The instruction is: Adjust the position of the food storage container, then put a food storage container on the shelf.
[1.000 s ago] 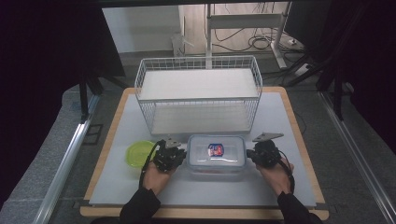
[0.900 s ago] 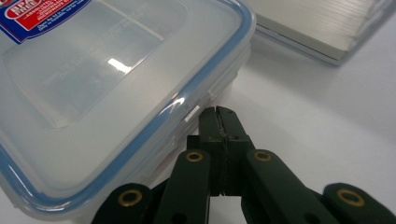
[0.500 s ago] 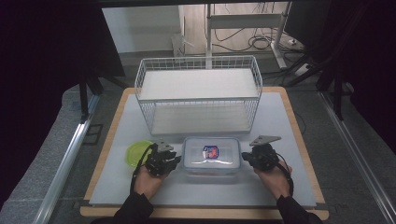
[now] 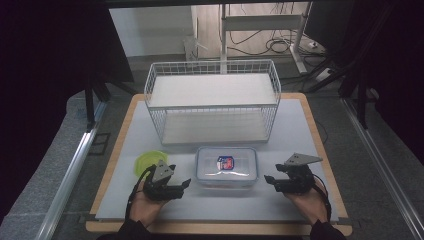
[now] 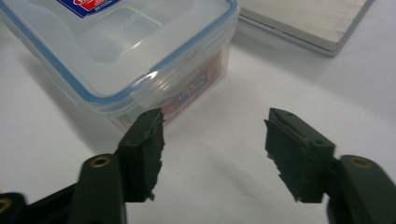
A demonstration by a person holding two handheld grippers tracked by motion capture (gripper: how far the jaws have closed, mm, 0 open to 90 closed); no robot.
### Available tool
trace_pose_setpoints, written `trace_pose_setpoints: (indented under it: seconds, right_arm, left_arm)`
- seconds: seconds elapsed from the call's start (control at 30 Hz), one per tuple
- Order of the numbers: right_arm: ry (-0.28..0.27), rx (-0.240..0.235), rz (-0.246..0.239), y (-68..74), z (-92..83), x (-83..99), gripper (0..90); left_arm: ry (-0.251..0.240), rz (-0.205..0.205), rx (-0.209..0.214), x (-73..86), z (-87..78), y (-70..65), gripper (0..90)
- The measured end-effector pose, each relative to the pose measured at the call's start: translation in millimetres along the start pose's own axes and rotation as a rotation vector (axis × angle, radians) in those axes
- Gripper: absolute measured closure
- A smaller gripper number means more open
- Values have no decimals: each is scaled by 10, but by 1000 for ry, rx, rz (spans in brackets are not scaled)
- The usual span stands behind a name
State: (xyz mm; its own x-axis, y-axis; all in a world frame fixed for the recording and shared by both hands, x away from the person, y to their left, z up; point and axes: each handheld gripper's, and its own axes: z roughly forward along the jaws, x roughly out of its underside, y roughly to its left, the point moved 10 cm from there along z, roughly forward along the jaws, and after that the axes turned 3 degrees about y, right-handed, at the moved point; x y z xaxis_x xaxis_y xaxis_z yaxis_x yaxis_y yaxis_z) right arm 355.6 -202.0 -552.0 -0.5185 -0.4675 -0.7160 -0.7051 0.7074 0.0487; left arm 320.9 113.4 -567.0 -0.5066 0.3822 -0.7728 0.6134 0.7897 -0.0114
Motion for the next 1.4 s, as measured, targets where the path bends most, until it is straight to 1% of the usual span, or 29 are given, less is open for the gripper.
trace_pose_setpoints:
  seconds: [0.03,0.07,0.13,0.17,0.27,0.3,0.37,0.43,0.5,0.57,0.63,0.67,0.7,0.73,0.77,0.8,0.83,0.87,0.9,0.97,1.0,1.03,1.17,1.2,1.23,1.27,1.3,1.33,1.4]
  right_arm:
    - [0,0,0,0,0,0,339]
    - [-22,-7,21,-25,-12,-22,292]
    - [-34,-7,32,-32,-14,-37,274]
    - [-39,-13,31,-31,-10,-48,248]
    - [-32,-17,35,-29,16,-47,218]
    - [-29,-19,37,-28,20,-48,210]
    - [-31,-13,37,-26,19,-61,193]
    - [-33,-9,31,-19,11,-81,182]
    - [-35,-11,29,0,6,-111,174]
    - [-28,-16,32,22,9,-134,162]
    - [-24,-21,34,39,15,-152,158]
    - [-7,-36,43,73,31,-171,139]
    - [-7,-36,43,73,31,-171,139]
    - [7,-51,48,105,43,-190,127]
    - [7,-51,48,105,43,-190,127]
    - [23,-59,51,128,53,-209,113]
    - [29,-62,52,138,56,-219,109]
    - [30,-69,53,151,62,-232,108]
    - [30,-69,53,151,62,-232,108]
    - [42,-84,55,176,82,-247,108]
    - [50,-97,51,197,117,-264,109]
    - [50,-97,51,197,117,-264,109]
    - [70,-134,77,194,222,-281,109]
    - [79,-164,90,196,270,-289,109]
    - [79,-164,90,196,270,-289,109]
    - [84,-197,106,210,313,-306,109]
    - [84,-197,106,210,313,-306,109]
    - [90,-221,114,227,355,-326,109]
    - [94,-251,130,257,401,-348,114]
  left_arm:
    - [0,0,0,0,0,0,217]
    - [-13,-13,16,-27,-7,-7,209]
    - [-12,-13,19,-34,-3,-16,197]
    - [-8,-9,23,-37,8,-27,154]
    - [-3,-15,25,-47,56,-23,109]
    - [-8,-18,28,-56,57,-20,99]
    - [-17,-22,52,-82,50,-33,97]
    - [-17,-23,55,-94,43,-39,104]
    - [9,-42,83,-135,29,-69,108]
    - [32,-48,84,-166,30,-74,126]
    - [42,-51,81,-176,33,-75,116]
    - [59,-69,93,-215,56,-87,87]
    - [59,-69,93,-215,56,-87,84]
    - [63,-83,114,-234,70,-102,72]
    - [70,-93,133,-250,89,-117,72]
    - [93,-91,161,-274,135,-146,45]
    - [91,-91,172,-297,156,-158,34]
    - [92,-102,191,-316,178,-172,27]
    - [92,-102,191,-316,178,-172,25]
    - [98,-112,218,-349,228,-190,27]
    - [104,-113,222,-359,254,-195,28]
    - [112,-114,222,-368,282,-194,28]
    - [134,-134,238,-392,397,-187,33]
    - [143,-151,265,-393,453,-200,30]
    - [143,-151,265,-393,453,-200,29]
    - [141,-186,301,-404,498,-219,28]
    - [141,-186,301,-404,498,-219,25]
    - [146,-205,331,-411,534,-236,23]
    - [146,-225,345,-425,566,-253,15]
